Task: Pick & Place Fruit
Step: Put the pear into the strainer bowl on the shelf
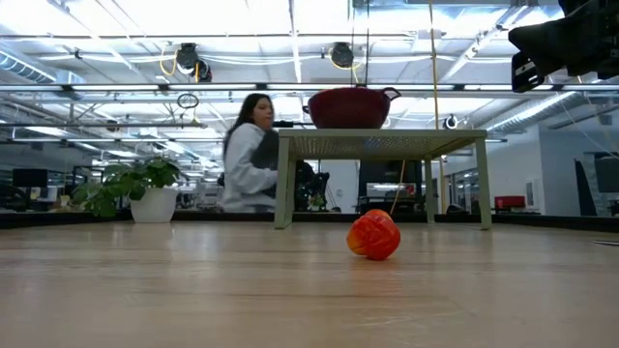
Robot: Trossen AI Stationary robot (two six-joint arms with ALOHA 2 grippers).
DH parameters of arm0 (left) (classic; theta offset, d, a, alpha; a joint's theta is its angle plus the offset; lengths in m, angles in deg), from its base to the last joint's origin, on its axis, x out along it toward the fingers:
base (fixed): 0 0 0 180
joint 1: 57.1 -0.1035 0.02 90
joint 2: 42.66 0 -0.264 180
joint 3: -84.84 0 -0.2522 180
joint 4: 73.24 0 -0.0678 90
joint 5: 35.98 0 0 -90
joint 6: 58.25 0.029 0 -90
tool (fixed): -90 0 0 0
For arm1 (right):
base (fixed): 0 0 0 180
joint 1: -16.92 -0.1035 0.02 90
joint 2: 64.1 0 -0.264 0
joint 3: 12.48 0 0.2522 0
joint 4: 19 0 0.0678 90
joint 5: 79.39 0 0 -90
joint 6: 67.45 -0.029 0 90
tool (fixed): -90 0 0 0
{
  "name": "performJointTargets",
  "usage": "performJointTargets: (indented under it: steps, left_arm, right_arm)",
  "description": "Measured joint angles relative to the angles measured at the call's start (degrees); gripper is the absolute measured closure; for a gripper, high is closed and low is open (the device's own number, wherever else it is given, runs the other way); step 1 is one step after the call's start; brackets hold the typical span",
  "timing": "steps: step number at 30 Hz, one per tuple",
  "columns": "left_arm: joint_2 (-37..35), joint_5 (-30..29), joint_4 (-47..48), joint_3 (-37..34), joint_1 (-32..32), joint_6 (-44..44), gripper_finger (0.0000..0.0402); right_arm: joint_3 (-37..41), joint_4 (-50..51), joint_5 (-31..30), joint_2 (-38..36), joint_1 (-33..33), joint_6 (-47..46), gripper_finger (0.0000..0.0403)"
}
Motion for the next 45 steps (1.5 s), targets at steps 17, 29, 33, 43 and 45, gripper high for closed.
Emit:
performJointTargets:
  steps: [17, 29, 33, 43, 45]
  left_arm:
    - [0.04, -7.49, 2.68, 0.0, 6.9, -2.36, 0.0399]
    - [5.43, 1.44, 7.07, 0.0, 6.45, -8.15, 0.0401]
    - [6.91, 3.03, 8.25, 0.0, 5.65, -7.76, 0.04]
    - [10.64, 8.98, 9.1, 0.07, 3.17, 2.03, 0.0399]
    - [12.2, 10.33, 9.57, 0.04, 2.8, 3.91, 0.04]
  right_arm:
    - [0.0, 0.02, 0.0, 0.0, -0.01, 0.02, 0.0403]
    - [0.0, 0.07, 0.0, 0.02, 0.0, 0.44, 0.0403]
    - [0.0, 0.09, -0.03, 0.02, -0.01, 0.44, 0.0403]
    - [0.0, 0.07, -0.04, 0.02, -0.01, 0.44, 0.0403]
    - [0.0, 0.08, -0.05, 0.02, -0.02, 0.44, 0.0403]
